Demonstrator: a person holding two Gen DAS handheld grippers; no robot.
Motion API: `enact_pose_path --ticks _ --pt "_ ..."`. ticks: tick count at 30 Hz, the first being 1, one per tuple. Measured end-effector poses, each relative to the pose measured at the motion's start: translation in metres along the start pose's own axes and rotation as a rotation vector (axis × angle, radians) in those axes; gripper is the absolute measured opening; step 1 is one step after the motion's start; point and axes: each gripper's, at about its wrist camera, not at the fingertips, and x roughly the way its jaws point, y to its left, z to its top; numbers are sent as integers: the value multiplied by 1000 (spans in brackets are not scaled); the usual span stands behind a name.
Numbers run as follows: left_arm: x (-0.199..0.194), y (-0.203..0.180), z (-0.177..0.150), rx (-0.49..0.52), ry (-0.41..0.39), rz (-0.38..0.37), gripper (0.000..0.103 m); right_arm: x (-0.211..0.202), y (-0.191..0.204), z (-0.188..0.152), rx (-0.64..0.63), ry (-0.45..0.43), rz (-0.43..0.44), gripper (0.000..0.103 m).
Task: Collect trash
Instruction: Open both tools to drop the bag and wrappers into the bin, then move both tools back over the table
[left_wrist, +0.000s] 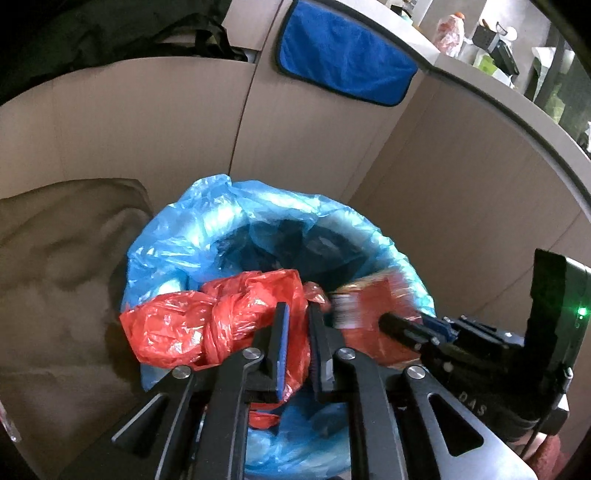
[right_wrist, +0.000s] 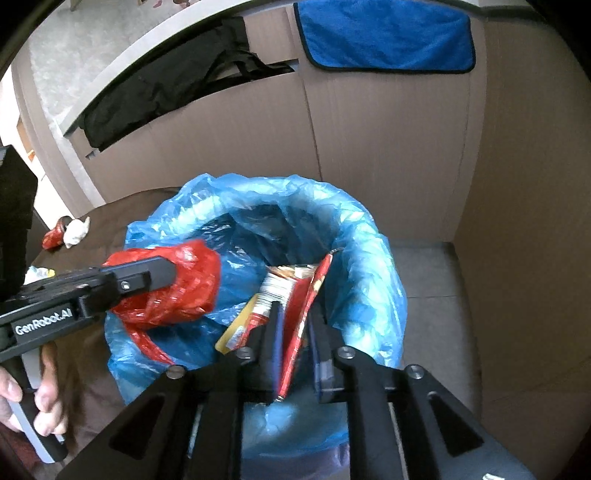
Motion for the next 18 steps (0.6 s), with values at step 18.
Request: enact_pose_path --ticks 18 --pt "-75 27 -23 49 -107 158 26 -21 23 2 -38 -52 1 24"
